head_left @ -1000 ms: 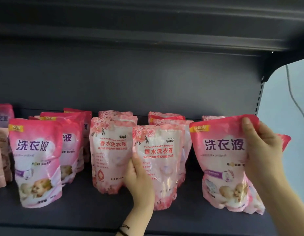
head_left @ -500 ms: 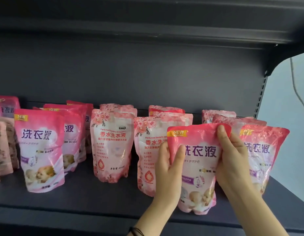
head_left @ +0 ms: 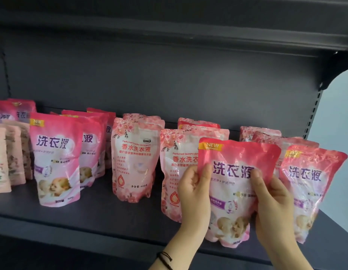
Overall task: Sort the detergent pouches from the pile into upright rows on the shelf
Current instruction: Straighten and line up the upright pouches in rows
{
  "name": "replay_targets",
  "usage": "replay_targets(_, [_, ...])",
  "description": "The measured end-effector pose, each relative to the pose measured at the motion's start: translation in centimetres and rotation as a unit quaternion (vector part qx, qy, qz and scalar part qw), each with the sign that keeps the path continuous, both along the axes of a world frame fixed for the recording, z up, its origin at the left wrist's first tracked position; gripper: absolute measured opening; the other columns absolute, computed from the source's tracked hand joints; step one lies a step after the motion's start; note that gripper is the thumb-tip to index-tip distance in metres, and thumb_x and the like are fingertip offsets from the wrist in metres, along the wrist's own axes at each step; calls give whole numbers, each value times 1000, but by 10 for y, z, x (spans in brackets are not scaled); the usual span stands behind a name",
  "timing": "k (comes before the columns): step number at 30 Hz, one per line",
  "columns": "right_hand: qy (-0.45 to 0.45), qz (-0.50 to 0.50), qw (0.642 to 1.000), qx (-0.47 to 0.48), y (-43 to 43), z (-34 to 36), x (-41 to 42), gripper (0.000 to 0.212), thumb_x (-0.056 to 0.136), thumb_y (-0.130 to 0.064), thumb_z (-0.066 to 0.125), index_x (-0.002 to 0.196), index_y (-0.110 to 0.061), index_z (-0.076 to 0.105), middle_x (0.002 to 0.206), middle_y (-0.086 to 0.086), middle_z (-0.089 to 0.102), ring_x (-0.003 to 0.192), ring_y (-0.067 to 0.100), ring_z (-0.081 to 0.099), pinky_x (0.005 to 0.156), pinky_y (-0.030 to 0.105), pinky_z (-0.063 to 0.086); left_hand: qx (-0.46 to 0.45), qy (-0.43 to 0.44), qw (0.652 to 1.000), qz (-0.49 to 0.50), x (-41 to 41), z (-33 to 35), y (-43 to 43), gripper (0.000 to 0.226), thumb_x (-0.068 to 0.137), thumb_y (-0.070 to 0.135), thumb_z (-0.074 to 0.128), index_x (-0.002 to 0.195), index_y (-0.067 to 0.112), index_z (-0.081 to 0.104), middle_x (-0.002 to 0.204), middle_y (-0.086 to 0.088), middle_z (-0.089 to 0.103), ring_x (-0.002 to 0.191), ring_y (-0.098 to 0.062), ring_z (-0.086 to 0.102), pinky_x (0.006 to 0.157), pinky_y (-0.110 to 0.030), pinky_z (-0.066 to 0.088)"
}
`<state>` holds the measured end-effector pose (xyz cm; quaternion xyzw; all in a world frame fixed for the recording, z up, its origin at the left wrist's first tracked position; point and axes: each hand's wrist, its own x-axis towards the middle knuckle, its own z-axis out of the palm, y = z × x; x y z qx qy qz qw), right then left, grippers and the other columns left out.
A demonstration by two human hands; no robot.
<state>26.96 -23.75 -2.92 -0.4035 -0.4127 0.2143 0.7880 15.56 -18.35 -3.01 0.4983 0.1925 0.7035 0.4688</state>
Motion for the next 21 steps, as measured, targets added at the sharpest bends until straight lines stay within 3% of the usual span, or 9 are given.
replay_targets(2, [-14, -2, 1000, 22, 1, 10, -10, 26, 74, -46, 71, 78, -20, 68, 78, 1, 68, 74, 19, 62, 70, 36, 57, 6, -19, 1000, 5, -9, 7, 1, 35, 84, 39, 63, 70, 7, 58, 57, 5, 49, 55, -6, 42, 51, -15, 36])
replay_targets(4, [-23, -7, 999, 43, 4, 19, -28, 23, 76, -45, 70, 79, -22, 69, 78, -1, 68, 75, 18, 61, 72, 35, 55, 16, -31, 999, -1, -26, 14, 1, 37, 85, 41, 64, 74, 6, 59, 63, -4, 51, 60, -14, 45, 55, -22, 39])
replay_targets(6, [-27, -16, 997, 69, 10, 25, -53, 20, 77, -43, 68, 81, -23, 71, 77, -6, 71, 73, 11, 64, 68, 28, 57, 22, -42, 999, -4, -47, 19, 3, 37, 86, 43, 64, 78, 8, 59, 68, -7, 52, 64, -18, 45, 57, -26, 40])
replay_targets(10, [-10, -26, 996, 90, 27, 28, -119, 25, 78, -43, 66, 93, -24, 74, 87, -4, 75, 78, 8, 67, 71, 28, 59, 31, -60, 998, 19, -105, 23, 13, 31, 86, 45, 63, 71, 19, 58, 62, 6, 49, 58, -6, 42, 52, -16, 38])
replay_targets(13, [2, -37, 996, 82, 46, 21, -172, 29, 79, -46, 66, 97, -24, 73, 91, -3, 75, 85, 12, 67, 79, 33, 57, 33, -49, 997, 57, -157, 23, 26, 33, 87, 46, 63, 71, 18, 57, 63, 5, 49, 59, -7, 42, 53, -18, 39])
replay_targets(17, [39, -34, 996, 71, 79, 14, -241, 34, 75, -50, 70, 93, -22, 73, 85, -4, 75, 80, 11, 67, 75, 33, 56, 22, -37, 997, 66, -226, 21, 49, 26, 83, 47, 62, 71, 24, 62, 62, 6, 52, 57, -5, 44, 51, -16, 40])
replay_targets(21, [53, -43, 996, 65, 105, 7, -303, 45, 69, -58, 73, 95, -22, 74, 85, -2, 75, 78, 10, 67, 73, 31, 57, 4, -19, 997, 75, -287, 14, 76, 38, 80, 58, 63, 74, 21, 62, 68, -6, 53, 63, -17, 46, 58, -33, 40])
